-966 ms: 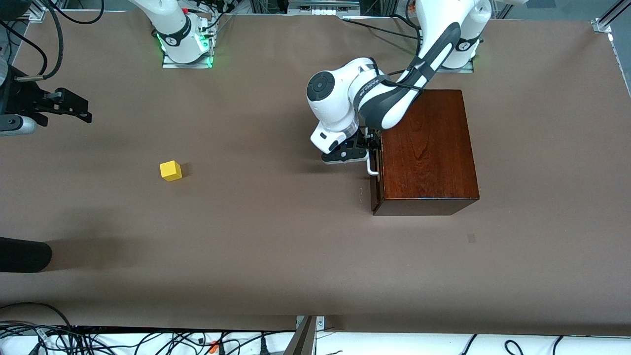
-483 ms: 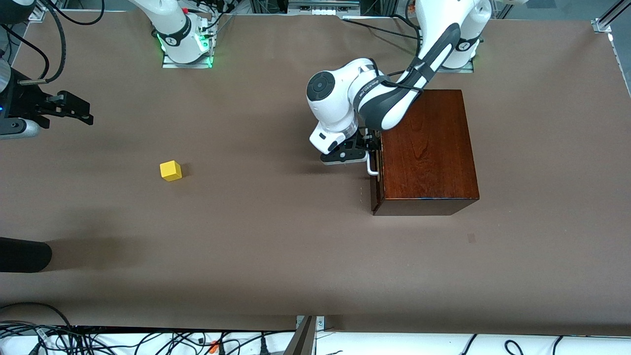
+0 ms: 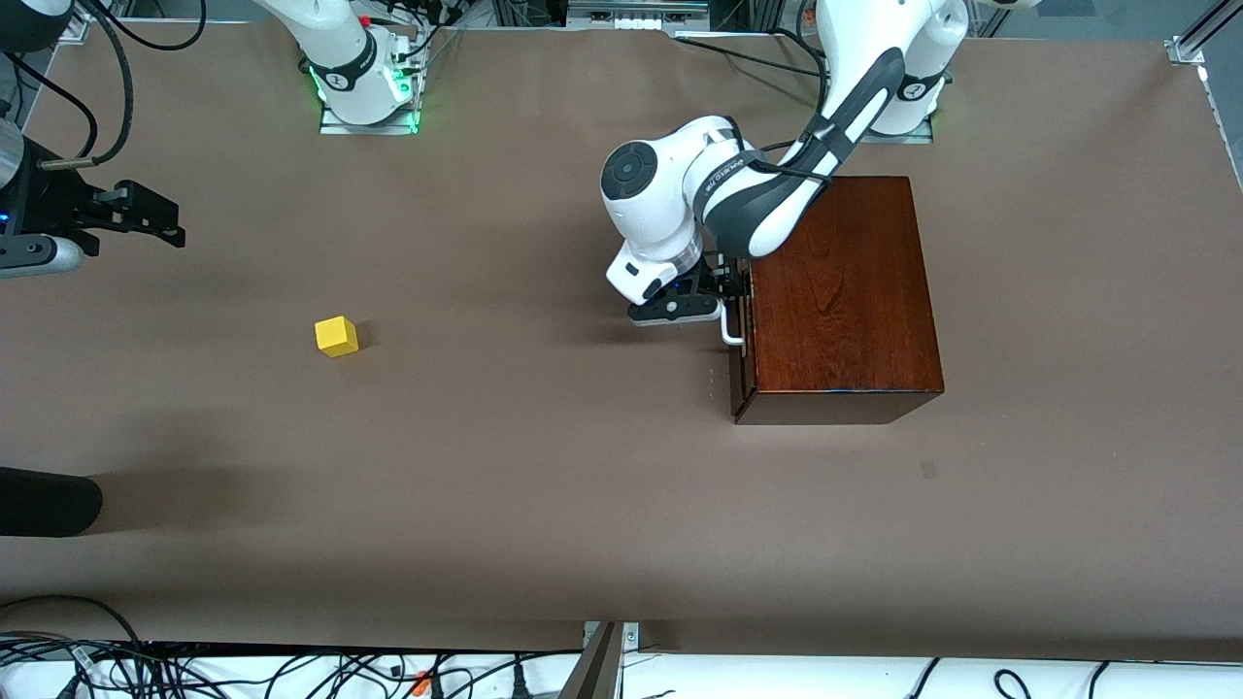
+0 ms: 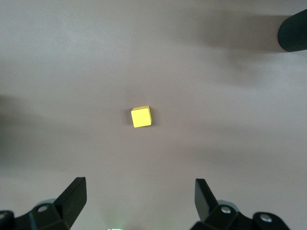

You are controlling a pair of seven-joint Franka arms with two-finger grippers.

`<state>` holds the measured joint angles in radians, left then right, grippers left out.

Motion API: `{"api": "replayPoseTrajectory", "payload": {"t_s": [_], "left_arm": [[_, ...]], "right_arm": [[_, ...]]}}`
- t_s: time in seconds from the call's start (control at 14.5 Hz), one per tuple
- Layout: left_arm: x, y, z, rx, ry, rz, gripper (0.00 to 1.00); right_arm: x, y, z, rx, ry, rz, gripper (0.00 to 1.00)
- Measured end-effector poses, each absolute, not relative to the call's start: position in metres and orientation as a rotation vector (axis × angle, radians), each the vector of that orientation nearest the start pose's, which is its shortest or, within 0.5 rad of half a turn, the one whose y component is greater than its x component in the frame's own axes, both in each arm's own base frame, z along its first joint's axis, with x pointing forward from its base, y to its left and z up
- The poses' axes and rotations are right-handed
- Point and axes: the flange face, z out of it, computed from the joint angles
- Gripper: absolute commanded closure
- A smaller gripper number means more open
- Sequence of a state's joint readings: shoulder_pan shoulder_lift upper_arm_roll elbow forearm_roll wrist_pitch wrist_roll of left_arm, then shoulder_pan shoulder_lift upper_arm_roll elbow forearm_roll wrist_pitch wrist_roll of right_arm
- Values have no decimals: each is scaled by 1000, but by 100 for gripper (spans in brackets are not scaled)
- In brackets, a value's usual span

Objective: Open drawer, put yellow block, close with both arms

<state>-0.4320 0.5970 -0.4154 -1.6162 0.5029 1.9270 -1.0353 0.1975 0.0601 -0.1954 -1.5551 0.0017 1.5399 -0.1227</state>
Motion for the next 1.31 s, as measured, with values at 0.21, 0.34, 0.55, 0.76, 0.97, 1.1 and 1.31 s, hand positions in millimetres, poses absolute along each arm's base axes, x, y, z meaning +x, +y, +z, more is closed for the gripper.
{"api": "replayPoseTrajectory", "payload": {"t_s": [0.21,0.34,0.55,0.76,0.97,1.1,1.31], "left_arm": [[486,-456,284,-2847,16,-69,0],[485,-457,284,-2848,18,-71,0],[484,-469,285,-2868,32,-85,0],[484,-476,284,-2870,38,-86,0],[483,-484,284,-2877,41,-91,0],[482,-490,285,-2883,39,-97,0],[482,-493,285,-2885,36,-96,0]], "right_arm": [[568,5,596,-3139,-197,117,0],[568,5,596,-3139,-197,117,0],[568,5,596,-3139,-199,118,0],[569,5,594,-3137,-200,123,0],[578,7,588,-3135,-200,81,0],[584,9,578,-3132,-202,90,0],[593,22,556,-3129,-236,143,0]]}}
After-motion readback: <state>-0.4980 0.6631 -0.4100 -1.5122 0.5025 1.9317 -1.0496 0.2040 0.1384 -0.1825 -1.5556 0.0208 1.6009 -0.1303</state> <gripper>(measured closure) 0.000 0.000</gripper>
